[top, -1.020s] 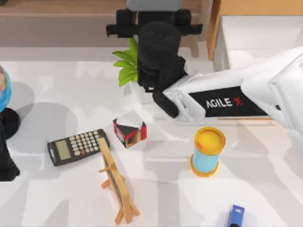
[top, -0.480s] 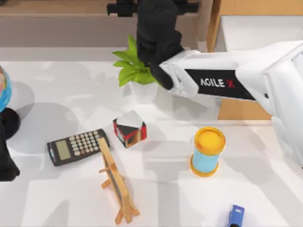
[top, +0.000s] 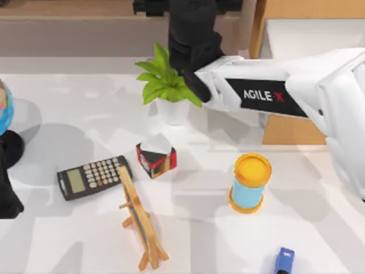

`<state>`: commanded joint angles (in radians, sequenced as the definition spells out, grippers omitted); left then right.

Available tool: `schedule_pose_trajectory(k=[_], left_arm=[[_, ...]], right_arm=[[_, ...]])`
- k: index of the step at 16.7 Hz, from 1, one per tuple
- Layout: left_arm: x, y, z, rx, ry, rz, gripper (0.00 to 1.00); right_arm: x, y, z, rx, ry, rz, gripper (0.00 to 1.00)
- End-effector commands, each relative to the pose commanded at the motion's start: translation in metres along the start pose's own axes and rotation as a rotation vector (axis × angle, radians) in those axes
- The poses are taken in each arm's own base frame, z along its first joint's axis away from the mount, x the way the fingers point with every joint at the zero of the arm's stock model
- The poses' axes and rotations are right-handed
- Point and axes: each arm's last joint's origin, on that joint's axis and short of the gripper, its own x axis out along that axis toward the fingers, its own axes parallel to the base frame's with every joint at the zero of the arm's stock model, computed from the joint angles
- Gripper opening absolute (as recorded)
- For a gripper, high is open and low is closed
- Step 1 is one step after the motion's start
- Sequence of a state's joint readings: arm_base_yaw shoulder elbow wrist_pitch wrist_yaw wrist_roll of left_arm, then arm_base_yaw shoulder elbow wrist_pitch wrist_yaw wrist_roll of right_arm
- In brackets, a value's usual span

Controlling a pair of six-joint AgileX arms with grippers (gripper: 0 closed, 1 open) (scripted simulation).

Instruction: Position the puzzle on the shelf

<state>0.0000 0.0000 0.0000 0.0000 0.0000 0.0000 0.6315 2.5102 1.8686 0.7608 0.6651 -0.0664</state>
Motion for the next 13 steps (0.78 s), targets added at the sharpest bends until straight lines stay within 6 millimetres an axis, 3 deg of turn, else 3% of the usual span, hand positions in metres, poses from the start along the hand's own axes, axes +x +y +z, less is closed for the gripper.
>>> schedule_pose_trajectory(k=[11, 13], left_arm=[[0.0000, 0.0000, 0.0000, 0.000, 0.000, 0.000, 1.00], [0.0000, 0.0000, 0.0000, 0.000, 0.000, 0.000, 1.00]], right_arm=[[0.0000, 0.0000, 0.0000, 0.000, 0.000, 0.000, 0.98], [0.0000, 0.0000, 0.0000, 0.000, 0.000, 0.000, 1.00]])
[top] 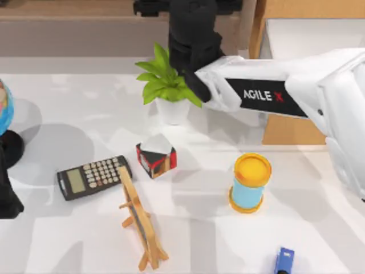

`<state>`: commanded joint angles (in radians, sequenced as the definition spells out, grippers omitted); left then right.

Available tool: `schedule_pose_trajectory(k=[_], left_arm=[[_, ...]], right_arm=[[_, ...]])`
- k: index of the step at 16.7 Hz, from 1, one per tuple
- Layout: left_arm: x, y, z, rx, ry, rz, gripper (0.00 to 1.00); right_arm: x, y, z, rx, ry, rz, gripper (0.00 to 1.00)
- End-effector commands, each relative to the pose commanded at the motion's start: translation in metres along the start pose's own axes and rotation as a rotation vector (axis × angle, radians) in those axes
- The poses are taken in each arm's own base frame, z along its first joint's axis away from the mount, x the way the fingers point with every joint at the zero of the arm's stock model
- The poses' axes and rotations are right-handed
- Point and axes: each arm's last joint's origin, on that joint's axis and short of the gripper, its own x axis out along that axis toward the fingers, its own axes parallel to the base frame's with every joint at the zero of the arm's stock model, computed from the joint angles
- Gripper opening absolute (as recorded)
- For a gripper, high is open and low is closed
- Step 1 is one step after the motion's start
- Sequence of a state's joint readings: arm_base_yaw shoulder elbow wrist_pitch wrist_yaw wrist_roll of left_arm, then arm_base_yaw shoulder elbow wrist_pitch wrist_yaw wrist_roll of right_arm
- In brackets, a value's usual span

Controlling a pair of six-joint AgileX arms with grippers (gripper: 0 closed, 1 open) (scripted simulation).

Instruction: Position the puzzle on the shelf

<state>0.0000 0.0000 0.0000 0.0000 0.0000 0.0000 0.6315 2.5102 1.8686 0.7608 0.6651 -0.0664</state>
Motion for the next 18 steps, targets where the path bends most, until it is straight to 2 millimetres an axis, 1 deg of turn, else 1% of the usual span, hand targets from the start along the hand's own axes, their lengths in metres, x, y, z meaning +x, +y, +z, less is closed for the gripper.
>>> schedule_pose_trajectory(k=[8, 10, 12, 14, 16, 18], left_arm=[[0.000, 0.000, 0.000, 0.000, 0.000, 0.000, 1.00], [0.000, 0.000, 0.000, 0.000, 0.000, 0.000, 1.00], [0.000, 0.000, 0.000, 0.000, 0.000, 0.000, 1.00], [0.000, 0.000, 0.000, 0.000, 0.000, 0.000, 1.00], [0.000, 0.000, 0.000, 0.000, 0.000, 0.000, 1.00], [0.000, 0.000, 0.000, 0.000, 0.000, 0.000, 1.00]], right_arm=[[-0.001, 0.002, 0.000, 0.001, 0.000, 0.004, 1.00], [-0.007, 0.003, 0.000, -0.017, -0.006, 0.022, 1.00], [-0.019, 0.004, -0.001, -0.058, -0.019, 0.057, 1.00], [-0.037, 0.001, -0.002, -0.123, -0.040, 0.099, 1.00], [-0.059, -0.007, -0.003, -0.208, -0.071, 0.143, 1.00], [-0.084, -0.020, -0.003, -0.310, -0.111, 0.182, 1.00]])
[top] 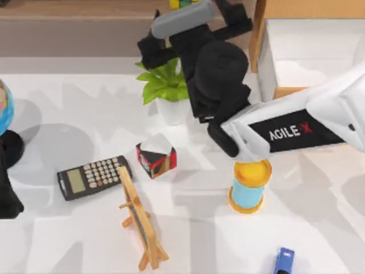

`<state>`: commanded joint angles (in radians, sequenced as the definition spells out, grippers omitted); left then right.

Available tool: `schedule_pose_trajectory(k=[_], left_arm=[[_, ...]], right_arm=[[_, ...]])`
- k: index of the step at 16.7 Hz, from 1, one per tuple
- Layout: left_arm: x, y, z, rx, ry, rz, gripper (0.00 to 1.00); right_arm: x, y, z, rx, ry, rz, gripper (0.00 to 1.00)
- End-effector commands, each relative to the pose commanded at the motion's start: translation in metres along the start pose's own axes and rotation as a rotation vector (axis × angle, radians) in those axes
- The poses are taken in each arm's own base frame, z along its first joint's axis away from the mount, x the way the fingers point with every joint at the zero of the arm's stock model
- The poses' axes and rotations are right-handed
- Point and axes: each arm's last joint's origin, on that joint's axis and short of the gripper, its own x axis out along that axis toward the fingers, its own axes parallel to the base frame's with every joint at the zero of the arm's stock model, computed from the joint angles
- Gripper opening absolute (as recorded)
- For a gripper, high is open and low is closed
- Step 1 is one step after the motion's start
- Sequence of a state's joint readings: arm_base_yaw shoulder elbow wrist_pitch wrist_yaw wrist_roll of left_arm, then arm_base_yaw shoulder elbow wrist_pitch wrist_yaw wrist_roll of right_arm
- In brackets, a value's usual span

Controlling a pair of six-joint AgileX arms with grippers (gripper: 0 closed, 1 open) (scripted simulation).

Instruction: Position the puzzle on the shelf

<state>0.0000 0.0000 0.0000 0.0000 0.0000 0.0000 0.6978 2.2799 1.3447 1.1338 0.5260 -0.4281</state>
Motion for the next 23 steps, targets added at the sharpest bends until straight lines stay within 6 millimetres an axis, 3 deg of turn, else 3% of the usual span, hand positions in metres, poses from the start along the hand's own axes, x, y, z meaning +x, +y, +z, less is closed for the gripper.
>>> schedule_pose_trajectory(k=[3, 7, 12, 15, 18, 23], left_arm=[[0.000, 0.000, 0.000, 0.000, 0.000, 0.000, 1.00], [0.000, 0.000, 0.000, 0.000, 0.000, 0.000, 1.00], [0.000, 0.000, 0.000, 0.000, 0.000, 0.000, 1.00], [0.000, 0.000, 0.000, 0.000, 0.000, 0.000, 1.00], [0.000, 0.000, 0.000, 0.000, 0.000, 0.000, 1.00], [0.000, 0.000, 0.000, 0.000, 0.000, 0.000, 1.00]], right_arm=[[-0.046, -0.023, -0.002, -0.185, -0.061, 0.038, 1.00], [-0.108, -0.069, -0.010, -0.467, -0.117, 0.035, 1.00], [-0.170, -0.126, -0.038, -0.848, -0.056, -0.002, 1.00], [-0.190, -0.153, -0.065, -1.059, 0.083, 0.002, 1.00], [-0.199, -0.172, -0.089, -1.202, 0.234, 0.021, 1.00], [-0.200, -0.177, -0.097, -1.240, 0.285, 0.032, 1.00]])
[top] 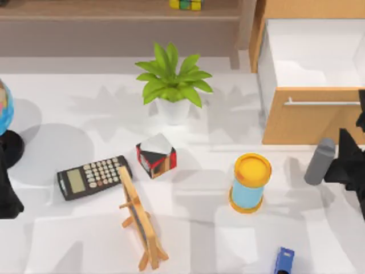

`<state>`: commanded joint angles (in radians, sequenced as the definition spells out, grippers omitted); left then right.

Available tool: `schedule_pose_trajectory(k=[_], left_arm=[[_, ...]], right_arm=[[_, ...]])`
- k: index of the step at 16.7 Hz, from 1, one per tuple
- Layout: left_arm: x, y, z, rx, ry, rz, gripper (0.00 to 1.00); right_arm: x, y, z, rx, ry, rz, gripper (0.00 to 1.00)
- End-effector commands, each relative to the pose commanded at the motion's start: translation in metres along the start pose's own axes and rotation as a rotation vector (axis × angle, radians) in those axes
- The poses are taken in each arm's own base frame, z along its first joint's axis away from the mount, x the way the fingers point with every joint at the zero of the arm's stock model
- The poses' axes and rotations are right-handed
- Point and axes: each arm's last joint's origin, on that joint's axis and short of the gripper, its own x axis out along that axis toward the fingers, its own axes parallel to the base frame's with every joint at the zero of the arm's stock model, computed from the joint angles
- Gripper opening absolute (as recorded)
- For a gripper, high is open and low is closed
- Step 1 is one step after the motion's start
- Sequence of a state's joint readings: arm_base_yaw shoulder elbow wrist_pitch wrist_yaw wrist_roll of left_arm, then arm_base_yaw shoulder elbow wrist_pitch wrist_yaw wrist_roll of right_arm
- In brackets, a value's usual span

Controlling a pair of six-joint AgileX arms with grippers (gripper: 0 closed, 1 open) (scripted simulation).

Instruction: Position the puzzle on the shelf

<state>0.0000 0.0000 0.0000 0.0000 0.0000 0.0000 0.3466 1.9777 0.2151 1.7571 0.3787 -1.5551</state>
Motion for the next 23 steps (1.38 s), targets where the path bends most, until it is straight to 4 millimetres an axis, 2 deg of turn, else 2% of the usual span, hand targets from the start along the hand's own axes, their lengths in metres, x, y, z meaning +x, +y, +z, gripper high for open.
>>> schedule_pose_trajectory(k=[3, 9, 13, 23], left_arm=[[0.000, 0.000, 0.000, 0.000, 0.000, 0.000, 1.00], [0.000, 0.000, 0.000, 0.000, 0.000, 0.000, 1.00], [0.000, 0.000, 0.000, 0.000, 0.000, 0.000, 1.00], [0.000, 0.000, 0.000, 0.000, 0.000, 0.000, 1.00]], right_arm=[[0.001, 0.001, 0.001, -0.001, -0.004, 0.006, 1.00], [0.024, 0.000, 0.000, 0.000, 0.000, 0.000, 1.00], [0.025, 0.000, 0.000, 0.000, 0.000, 0.000, 1.00], [0.025, 0.000, 0.000, 0.000, 0.000, 0.000, 0.25]])
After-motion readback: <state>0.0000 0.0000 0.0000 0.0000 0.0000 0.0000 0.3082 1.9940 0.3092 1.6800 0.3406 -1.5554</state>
